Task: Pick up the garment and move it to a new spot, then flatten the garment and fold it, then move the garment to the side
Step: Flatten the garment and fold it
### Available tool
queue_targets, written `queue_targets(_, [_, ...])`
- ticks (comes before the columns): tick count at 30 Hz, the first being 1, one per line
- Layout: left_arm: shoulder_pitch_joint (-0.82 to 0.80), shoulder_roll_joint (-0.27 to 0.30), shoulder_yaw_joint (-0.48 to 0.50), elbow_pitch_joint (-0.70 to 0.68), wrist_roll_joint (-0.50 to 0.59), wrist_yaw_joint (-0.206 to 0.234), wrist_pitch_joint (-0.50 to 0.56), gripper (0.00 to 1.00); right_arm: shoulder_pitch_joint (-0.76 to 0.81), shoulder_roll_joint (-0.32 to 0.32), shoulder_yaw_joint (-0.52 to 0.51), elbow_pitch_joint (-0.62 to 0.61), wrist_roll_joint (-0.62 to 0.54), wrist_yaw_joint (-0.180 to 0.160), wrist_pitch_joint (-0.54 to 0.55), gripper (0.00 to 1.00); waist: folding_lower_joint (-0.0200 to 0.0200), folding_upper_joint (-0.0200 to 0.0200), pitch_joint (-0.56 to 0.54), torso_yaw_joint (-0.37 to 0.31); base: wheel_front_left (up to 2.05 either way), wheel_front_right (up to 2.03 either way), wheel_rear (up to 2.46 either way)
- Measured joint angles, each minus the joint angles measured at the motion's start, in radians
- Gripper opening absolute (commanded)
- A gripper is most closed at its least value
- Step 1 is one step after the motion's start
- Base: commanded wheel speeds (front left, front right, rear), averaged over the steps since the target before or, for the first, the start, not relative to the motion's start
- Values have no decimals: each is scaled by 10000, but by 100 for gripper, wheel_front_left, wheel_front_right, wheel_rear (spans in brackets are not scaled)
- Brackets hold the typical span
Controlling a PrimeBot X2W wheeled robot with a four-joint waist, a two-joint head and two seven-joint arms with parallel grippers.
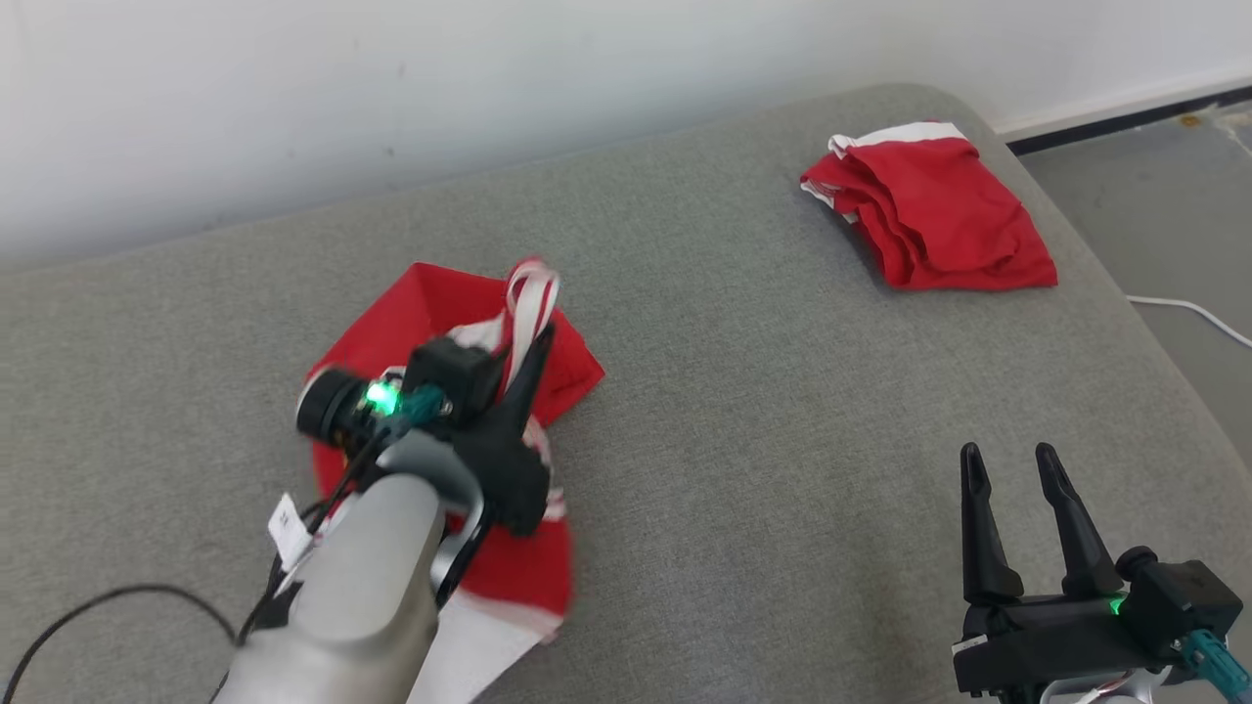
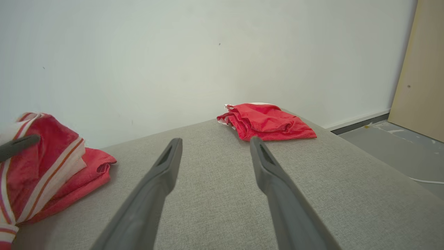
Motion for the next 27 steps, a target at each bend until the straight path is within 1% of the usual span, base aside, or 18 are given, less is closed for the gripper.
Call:
queue_targets(6, [-601, -136, -58, -1994, -295, -40, -27, 0, 181, -29, -230, 81, -6, 0, -2, 100, 0, 0, -291, 363, 0, 0, 0])
queue_targets(8, [-598, -69, -19, -2635, -339, -42, -27, 0, 274, -44, -378, 81, -8, 0, 0, 100, 0, -1, -380, 542, 0, 0, 0])
queue_targets(10, [-508, 130, 67, -3256, -401, -42, -29, 0, 401, -65, -516, 84, -10, 0, -2, 100, -1, -1, -470, 748, 0, 0, 0])
queue_targets(12, [-105, 502, 151, -3825, -428, 8, -33, 0, 565, -90, -585, 107, -8, 0, -2, 100, 0, -1, -569, 976, 0, 0, 0])
queue_targets(15, [1083, 1185, 230, -4660, -447, 196, 159, 0, 743, -90, -671, 125, -2, 0, -2, 100, -1, -1, -723, 1340, 0, 0, 0])
queue_targets(19, [2937, 2247, 644, -5827, -654, 508, 314, 0, 895, -77, -642, 142, 4, 0, -2, 100, -1, -1, -921, 1842, 0, 0, 0])
queue_targets(22, [4299, 3166, 1103, -6378, -798, 849, 345, 0, 896, -77, -616, 182, 6, 0, 0, 100, -1, -1, -1060, 2175, 0, 0, 0])
queue_targets(25, [5478, 3634, 1607, -6646, -1120, 1200, 382, 0, 899, -73, -598, 234, 8, 0, 0, 100, -1, -1, -1178, 2442, 0, 0, 0])
queue_targets(26, [5478, 3634, 1607, -6646, -1120, 1200, 382, 0, 899, -73, -598, 234, 8, 0, 0, 100, -1, -1, -1178, 2442, 0, 0, 0])
queue_targets(27, [5758, 3701, 1804, -6656, -1279, 1317, 349, 0, 900, -71, -594, 247, 8, 0, 0, 100, -2, -1, -1211, 2509, 0, 0, 0])
